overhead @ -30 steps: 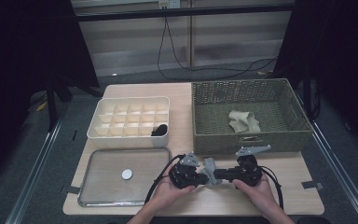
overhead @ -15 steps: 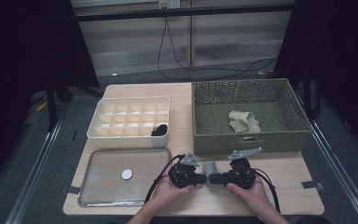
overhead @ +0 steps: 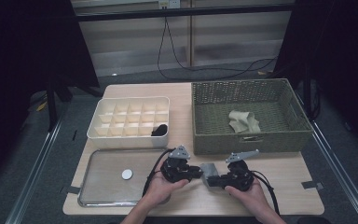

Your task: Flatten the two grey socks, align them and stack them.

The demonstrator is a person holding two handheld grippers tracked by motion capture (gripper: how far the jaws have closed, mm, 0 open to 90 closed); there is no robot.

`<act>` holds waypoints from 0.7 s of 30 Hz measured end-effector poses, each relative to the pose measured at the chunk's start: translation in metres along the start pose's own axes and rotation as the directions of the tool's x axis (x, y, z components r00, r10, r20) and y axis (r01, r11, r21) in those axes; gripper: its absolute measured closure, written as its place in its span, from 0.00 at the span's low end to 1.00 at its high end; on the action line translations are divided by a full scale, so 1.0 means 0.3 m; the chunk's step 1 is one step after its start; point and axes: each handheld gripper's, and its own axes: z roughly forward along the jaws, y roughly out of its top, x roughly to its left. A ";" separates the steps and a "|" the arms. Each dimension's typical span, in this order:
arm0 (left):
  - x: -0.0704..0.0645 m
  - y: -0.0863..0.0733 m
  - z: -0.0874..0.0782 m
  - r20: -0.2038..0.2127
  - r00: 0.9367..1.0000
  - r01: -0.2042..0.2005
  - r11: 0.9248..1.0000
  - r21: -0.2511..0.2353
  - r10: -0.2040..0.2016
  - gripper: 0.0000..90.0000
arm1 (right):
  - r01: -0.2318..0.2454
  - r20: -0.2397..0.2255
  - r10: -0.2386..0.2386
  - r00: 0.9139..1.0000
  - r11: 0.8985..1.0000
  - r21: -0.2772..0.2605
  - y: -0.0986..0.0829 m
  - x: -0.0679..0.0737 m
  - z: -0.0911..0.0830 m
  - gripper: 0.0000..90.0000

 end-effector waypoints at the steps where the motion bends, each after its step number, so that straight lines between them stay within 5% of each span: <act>1: 0.001 0.007 0.000 0.001 1.000 -0.001 1.000 -0.008 0.001 0.78 | 0.007 0.000 -0.007 1.000 1.000 0.001 -0.001 0.002 0.002 0.93; 8: 0.000 0.043 0.023 -0.005 1.000 -0.013 1.000 0.009 0.013 0.58 | -0.007 -0.011 0.007 1.000 1.000 -0.001 -0.004 -0.002 0.002 0.93; 12: 0.027 0.072 0.054 -0.002 1.000 0.003 1.000 0.005 -0.003 0.57 | 0.000 -0.005 0.000 1.000 1.000 0.005 -0.001 0.001 0.002 0.93; 17: 0.051 0.047 0.080 0.014 0.999 0.034 0.999 0.012 -0.034 0.56 | 0.004 -0.005 -0.004 1.000 1.000 0.008 -0.003 0.001 0.000 0.93; 21: 0.050 0.045 0.092 -0.010 1.000 0.019 0.999 0.040 -0.019 0.51 | 0.018 0.000 -0.018 1.000 1.000 0.020 -0.001 0.004 -0.002 0.93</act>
